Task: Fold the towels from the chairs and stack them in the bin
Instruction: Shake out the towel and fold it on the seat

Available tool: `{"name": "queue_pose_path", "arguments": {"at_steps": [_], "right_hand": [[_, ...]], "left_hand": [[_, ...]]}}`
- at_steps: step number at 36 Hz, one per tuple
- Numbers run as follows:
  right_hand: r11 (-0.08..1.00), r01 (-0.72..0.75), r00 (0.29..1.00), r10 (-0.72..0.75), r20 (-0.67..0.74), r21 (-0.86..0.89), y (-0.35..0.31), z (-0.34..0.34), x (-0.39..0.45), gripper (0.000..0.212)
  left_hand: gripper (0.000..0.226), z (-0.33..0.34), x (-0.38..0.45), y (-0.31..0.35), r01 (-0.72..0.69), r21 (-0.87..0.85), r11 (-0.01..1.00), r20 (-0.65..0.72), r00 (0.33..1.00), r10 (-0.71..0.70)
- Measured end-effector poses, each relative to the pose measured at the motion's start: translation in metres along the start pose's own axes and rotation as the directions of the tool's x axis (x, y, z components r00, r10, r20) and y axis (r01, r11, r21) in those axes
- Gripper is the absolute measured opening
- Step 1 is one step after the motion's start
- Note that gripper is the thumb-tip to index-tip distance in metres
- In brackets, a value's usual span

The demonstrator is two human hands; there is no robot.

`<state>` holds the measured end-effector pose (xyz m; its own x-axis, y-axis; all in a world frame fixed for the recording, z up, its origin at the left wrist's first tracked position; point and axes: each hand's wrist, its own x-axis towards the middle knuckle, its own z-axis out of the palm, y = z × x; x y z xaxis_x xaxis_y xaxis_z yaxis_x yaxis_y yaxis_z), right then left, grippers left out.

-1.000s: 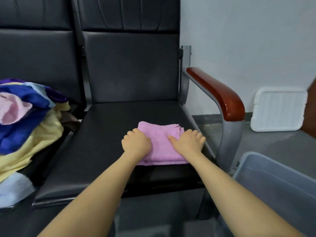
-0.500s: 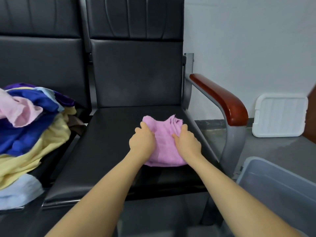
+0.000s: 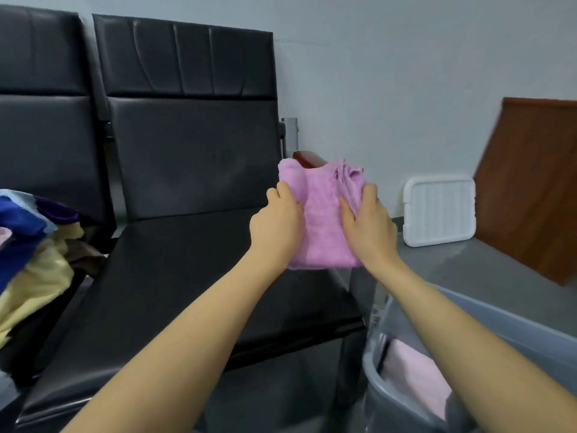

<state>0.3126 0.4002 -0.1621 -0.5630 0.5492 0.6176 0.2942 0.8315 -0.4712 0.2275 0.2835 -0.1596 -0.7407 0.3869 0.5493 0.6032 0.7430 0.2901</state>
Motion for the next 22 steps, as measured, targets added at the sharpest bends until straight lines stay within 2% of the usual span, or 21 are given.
{"name": "queue_pose_path", "arguments": {"at_steps": [9,15,19,22], "right_hand": [[0.986,-0.16,0.986,0.158,-0.043,-0.041,0.091,-0.045,0.015,0.041],[0.944,-0.324,0.945,0.321,-0.064,-0.061,0.181,-0.065,0.008,0.035],[0.894,-0.441,0.898,0.44,-0.031,-0.079,0.242,-0.06,-0.009,0.034],[0.844,-0.528,0.848,0.53,0.002,-0.092,0.286,-0.048,-0.025,0.034]], "left_hand": [[0.033,0.047,0.008,0.105,-0.219,-0.027,0.975,0.05,0.974,0.22],[0.028,0.108,-0.001,0.177,-0.322,-0.136,0.937,0.102,0.936,0.337],[0.029,0.16,-0.017,0.213,-0.332,-0.164,0.929,0.237,0.901,0.364],[0.026,0.2,-0.034,0.229,-0.264,-0.247,0.932,0.368,0.865,0.343]]}}
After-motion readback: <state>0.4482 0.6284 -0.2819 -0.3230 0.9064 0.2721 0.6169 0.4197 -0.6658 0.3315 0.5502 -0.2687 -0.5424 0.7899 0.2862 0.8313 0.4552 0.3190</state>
